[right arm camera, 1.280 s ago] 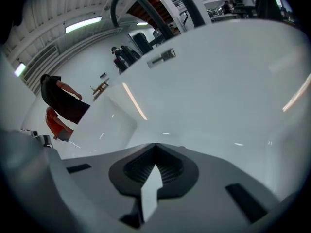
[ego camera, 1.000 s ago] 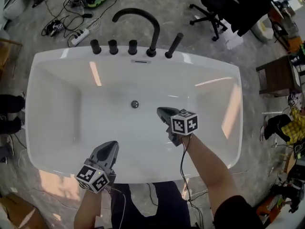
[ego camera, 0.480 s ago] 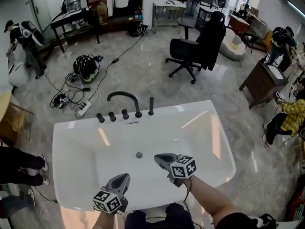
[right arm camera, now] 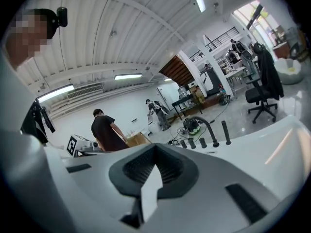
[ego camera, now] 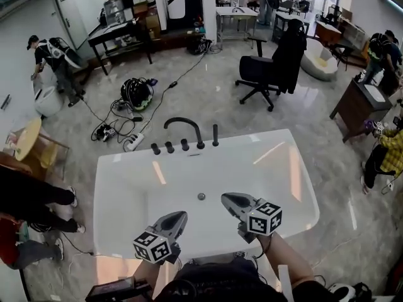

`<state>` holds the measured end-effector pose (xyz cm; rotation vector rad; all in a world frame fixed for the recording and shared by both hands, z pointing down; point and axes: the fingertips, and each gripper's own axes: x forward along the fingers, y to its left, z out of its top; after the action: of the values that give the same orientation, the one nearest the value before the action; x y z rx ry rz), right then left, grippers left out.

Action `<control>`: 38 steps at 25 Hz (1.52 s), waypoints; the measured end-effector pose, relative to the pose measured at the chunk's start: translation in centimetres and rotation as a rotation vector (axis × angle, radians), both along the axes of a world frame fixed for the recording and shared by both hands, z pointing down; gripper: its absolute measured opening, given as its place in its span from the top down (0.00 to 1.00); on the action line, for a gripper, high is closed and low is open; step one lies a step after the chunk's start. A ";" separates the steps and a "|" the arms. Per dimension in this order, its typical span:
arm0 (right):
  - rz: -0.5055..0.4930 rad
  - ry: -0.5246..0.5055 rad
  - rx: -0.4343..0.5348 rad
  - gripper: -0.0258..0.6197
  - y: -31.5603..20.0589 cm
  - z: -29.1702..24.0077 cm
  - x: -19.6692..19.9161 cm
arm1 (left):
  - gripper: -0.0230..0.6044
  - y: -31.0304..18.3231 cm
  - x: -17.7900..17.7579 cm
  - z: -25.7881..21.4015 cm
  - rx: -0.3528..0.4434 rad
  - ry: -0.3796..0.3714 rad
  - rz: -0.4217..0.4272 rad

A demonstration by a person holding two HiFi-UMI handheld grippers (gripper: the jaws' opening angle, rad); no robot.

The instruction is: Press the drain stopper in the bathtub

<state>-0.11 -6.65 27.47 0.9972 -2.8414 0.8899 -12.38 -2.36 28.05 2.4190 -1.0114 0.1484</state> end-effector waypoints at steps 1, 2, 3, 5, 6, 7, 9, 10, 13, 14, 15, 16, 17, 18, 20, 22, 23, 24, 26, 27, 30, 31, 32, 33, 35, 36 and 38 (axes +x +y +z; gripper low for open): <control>-0.003 0.005 0.015 0.94 0.6 -0.8 0.1 | 0.95 0.2 0.1 -0.6 0.007 0.001 -0.003; -0.006 0.007 0.026 0.94 1.2 -1.4 0.2 | 0.95 0.5 0.1 -1.0 0.011 0.001 -0.007; -0.008 0.007 0.034 0.94 1.9 -1.8 0.2 | 0.95 0.9 0.2 -1.4 0.015 0.001 -0.009; -0.007 0.003 0.041 0.94 3.1 -2.4 0.5 | 0.95 1.6 0.4 -1.9 0.020 0.002 -0.008; -0.005 0.004 0.042 0.94 3.7 -2.7 0.7 | 0.95 1.9 0.6 -2.2 0.023 0.003 -0.006; -0.001 0.006 0.043 0.94 4.1 -3.0 0.8 | 0.95 2.2 0.7 -2.6 0.026 0.005 -0.003; 0.007 0.008 0.047 0.94 4.7 -3.6 1.2 | 0.95 2.5 1.0 -3.2 0.033 0.008 -0.001; 0.011 0.005 0.051 0.94 4.8 -3.9 1.3 | 0.95 2.5 1.0 -3.5 0.037 0.009 -0.001; 0.019 -0.005 0.060 0.94 5.0 -4.6 1.8 | 0.95 2.4 1.3 -4.1 0.049 0.010 0.001; 0.022 -0.009 0.061 0.94 5.1 -4.7 1.9 | 0.95 2.5 1.3 -4.2 0.052 0.012 0.002; 0.025 -0.013 0.062 0.94 5.2 -4.9 2.1 | 0.95 2.5 1.4 -4.4 0.055 0.015 0.002; 0.028 -0.019 0.062 0.94 5.3 -5.1 2.3 | 0.95 2.6 1.5 -4.6 0.058 0.018 0.001; 0.030 -0.026 0.061 0.94 5.5 -5.2 2.4 | 0.95 2.7 1.6 -4.9 0.059 0.019 0.002; 0.031 -0.033 0.059 0.94 5.8 -5.4 2.5 | 0.95 2.9 1.6 -5.1 0.061 0.018 0.001; 0.026 -0.045 0.054 0.94 6.3 -5.7 2.5 | 0.95 3.2 1.6 -5.6 0.068 0.020 -0.002; 0.019 -0.048 0.050 0.94 7.0 -5.6 2.2 | 0.95 3.6 1.5 -5.6 0.068 0.027 -0.005; 0.014 -0.048 0.048 0.94 7.2 -5.6 2.1 | 0.95 3.7 1.6 -5.6 0.067 0.028 -0.004; 0.009 -0.049 0.046 0.94 7.5 -5.5 2.0 | 0.95 3.8 1.7 -5.5 0.065 0.026 -0.002; -0.002 -0.051 0.044 0.94 8.0 -5.4 1.7 | 0.95 4.1 1.9 -5.3 0.059 0.024 0.000; -0.008 -0.052 0.045 0.94 8.2 -5.4 1.4 | 0.95 4.2 2.0 -5.2 0.056 0.025 0.002; -0.024 -0.056 0.041 0.94 9.0 -4.9 0.4 | 0.95 4.8 2.4 -4.8 0.050 0.027 0.022; -0.028 -0.057 0.038 0.94 9.3 -4.7 0.1 | 0.95 5.1 2.7 -4.6 0.047 0.026 0.033; -0.030 -0.060 0.033 0.94 9.5 -4.5 -0.1 | 0.95 5.3 2.9 -4.5 0.045 0.024 0.042; -0.030 -0.065 0.028 0.94 9.8 -4.4 -0.3 | 0.95 5.5 3.1 -4.5 0.041 0.025 0.050; -0.036 -0.073 0.017 0.94 10.4 -4.3 -0.8 | 0.95 5.9 3.4 -4.5 0.033 0.029 0.056; -0.044 -0.073 0.014 0.94 10.6 -4.4 -1.2 | 0.95 6.1 3.4 -4.6 0.029 0.031 0.057; -0.059 -0.068 0.012 0.94 11.0 -4.5 -1.8 | 0.95 6.4 3.2 -4.7 0.023 0.032 0.056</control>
<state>-1.94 4.38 22.98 0.8966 -2.9187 0.9208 -9.18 4.02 23.39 2.4643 -0.9362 0.1182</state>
